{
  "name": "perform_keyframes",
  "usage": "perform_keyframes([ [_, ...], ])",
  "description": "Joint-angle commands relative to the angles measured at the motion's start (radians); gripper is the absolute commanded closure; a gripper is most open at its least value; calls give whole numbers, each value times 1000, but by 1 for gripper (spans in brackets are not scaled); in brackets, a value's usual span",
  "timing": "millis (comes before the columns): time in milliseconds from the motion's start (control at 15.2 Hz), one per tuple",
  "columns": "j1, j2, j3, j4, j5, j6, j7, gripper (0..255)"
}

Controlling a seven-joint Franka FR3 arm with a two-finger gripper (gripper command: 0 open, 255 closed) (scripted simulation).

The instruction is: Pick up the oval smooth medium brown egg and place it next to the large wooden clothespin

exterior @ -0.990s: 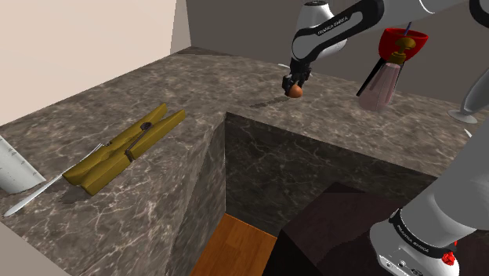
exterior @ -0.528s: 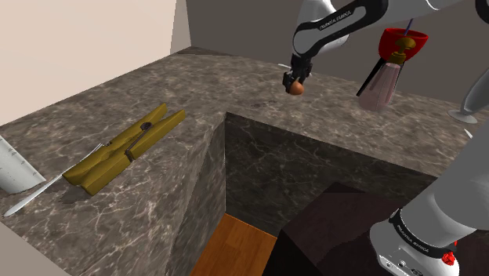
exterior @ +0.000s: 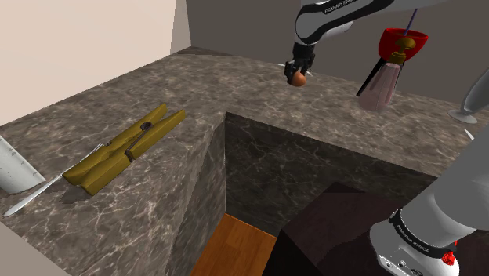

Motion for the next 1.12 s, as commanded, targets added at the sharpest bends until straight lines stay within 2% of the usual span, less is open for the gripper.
perform_keyframes([
  [0, -1, -11, 0, 13, 2, -24, -5, 255],
  [792, 1, -47, 2, 127, 10, -174, -23, 255],
  [1056, 51, -59, 42, 117, -6, -186, 73, 255],
])
